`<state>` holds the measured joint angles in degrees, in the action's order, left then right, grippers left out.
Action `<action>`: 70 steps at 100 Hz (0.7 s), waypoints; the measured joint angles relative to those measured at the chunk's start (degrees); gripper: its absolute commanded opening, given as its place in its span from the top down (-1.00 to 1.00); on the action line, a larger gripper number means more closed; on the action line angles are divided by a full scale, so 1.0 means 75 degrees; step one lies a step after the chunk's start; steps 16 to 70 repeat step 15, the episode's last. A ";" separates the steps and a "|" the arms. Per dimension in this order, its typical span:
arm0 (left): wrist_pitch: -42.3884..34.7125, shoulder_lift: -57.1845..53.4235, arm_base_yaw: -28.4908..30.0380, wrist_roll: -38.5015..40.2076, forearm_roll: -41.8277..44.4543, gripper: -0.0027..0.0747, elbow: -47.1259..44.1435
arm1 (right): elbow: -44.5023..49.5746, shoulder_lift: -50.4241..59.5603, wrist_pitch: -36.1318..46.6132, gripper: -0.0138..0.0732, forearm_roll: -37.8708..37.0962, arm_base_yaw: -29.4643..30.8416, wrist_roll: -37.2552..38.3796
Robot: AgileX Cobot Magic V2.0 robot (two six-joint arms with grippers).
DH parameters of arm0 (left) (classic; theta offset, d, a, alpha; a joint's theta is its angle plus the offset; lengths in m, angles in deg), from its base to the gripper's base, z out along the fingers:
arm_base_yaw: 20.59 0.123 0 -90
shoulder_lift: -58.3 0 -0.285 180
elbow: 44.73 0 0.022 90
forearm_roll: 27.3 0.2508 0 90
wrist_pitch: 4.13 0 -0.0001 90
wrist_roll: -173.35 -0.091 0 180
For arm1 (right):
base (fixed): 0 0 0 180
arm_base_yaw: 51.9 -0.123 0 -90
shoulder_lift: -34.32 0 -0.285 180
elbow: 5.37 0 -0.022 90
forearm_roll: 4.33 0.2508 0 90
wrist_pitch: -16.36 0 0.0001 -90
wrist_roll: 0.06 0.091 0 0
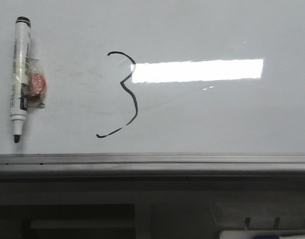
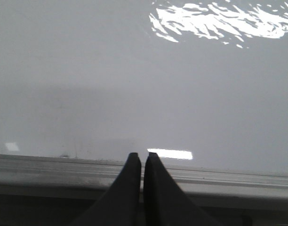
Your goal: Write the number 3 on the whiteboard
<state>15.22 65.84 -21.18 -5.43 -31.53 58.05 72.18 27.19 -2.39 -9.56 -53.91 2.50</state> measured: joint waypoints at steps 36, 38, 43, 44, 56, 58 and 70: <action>0.0000 0.0000 0.0000 0.0000 0.0000 0.99 0.0000 | 0.0000 0.0000 0.0000 0.82 0.0000 0.0000 0.0000; 0.0000 0.0000 0.0000 0.0000 0.0000 0.99 0.0000 | 0.0000 0.0000 0.0000 0.82 0.0000 0.0000 0.0000; 0.0000 0.0000 0.0000 0.0000 0.0000 0.99 0.0000 | 0.0000 0.0000 0.0000 0.82 0.0000 0.0000 0.0000; 0.0000 0.0000 0.0000 0.0000 0.0000 0.99 0.0000 | 0.0000 0.0000 0.0000 0.82 0.0000 0.0000 0.0000; 0.0000 0.0000 0.0000 0.0000 0.0000 0.99 0.0000 | 0.0000 0.0000 0.0000 0.82 0.0000 0.0000 0.0000; 0.0000 0.0000 0.0000 0.0000 0.0000 0.99 0.0000 | 0.0000 0.0000 0.0000 0.82 0.0000 0.0000 0.0000; 0.0000 0.0000 0.0000 0.0000 0.0000 0.99 0.0000 | 0.0000 0.0000 0.0000 0.82 0.0000 0.0000 0.0000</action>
